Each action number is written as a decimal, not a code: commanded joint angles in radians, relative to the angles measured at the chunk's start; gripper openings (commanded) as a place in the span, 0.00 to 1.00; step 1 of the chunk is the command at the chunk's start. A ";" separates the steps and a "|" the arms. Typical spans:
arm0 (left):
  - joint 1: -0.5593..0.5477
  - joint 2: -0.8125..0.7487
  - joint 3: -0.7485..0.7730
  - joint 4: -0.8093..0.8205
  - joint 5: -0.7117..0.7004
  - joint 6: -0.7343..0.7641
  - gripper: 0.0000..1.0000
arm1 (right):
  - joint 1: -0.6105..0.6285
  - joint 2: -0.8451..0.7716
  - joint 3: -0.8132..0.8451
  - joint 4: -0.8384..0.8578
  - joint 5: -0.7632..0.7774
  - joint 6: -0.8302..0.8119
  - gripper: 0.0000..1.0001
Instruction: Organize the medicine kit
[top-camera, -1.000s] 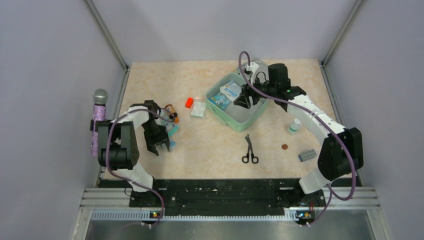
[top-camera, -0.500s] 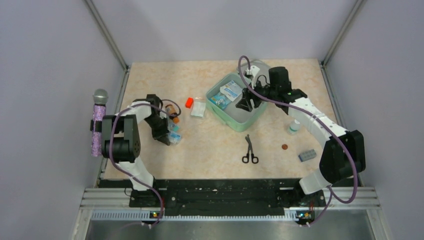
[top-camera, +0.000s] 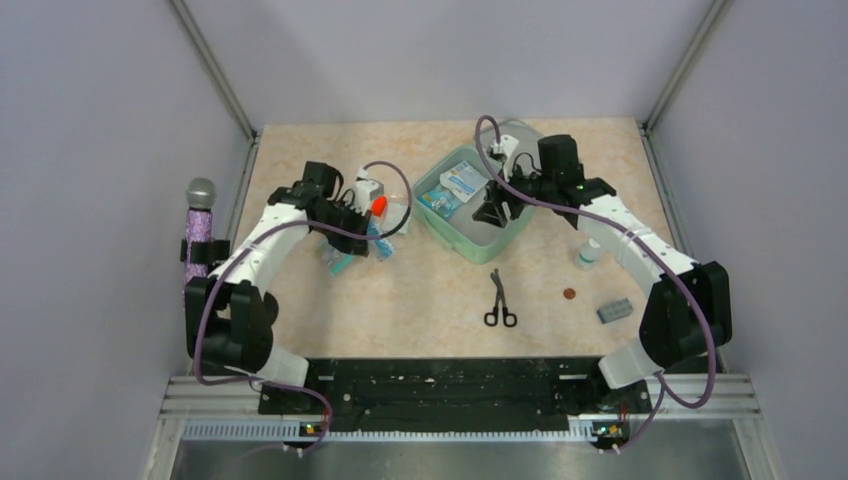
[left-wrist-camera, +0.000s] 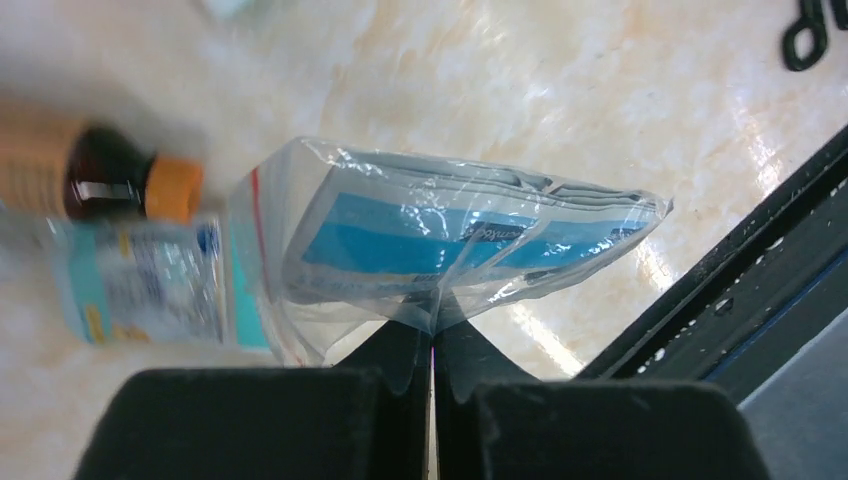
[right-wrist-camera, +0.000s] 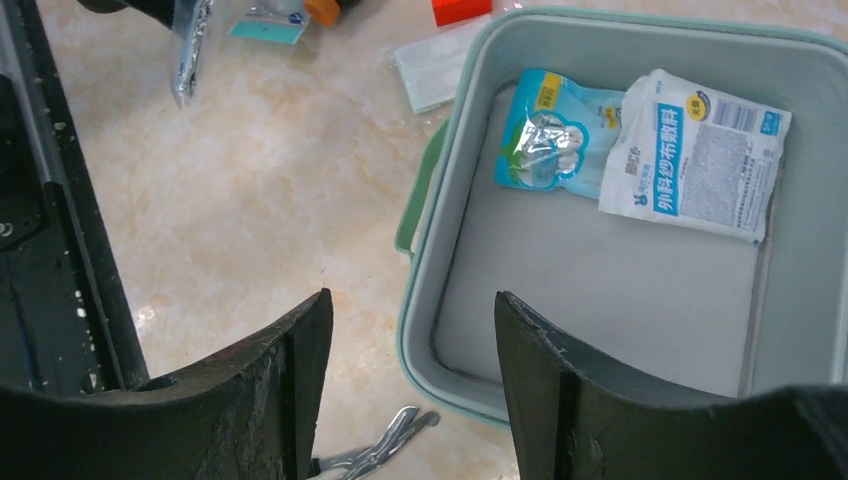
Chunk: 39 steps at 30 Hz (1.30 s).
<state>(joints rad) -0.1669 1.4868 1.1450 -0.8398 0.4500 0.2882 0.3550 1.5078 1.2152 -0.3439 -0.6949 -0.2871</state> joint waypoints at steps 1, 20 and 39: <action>-0.072 0.041 0.126 0.035 0.155 0.353 0.00 | -0.008 0.012 0.056 0.072 -0.135 0.050 0.61; -0.204 0.316 0.495 0.265 0.168 0.032 0.00 | -0.002 0.329 0.198 0.631 -0.301 0.749 0.70; -0.236 0.359 0.584 0.229 0.171 -0.032 0.00 | 0.010 0.386 0.193 0.615 -0.160 0.760 0.44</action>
<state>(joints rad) -0.4011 1.8511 1.6756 -0.6437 0.5907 0.2913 0.3580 1.8896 1.3766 0.2604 -0.8845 0.4763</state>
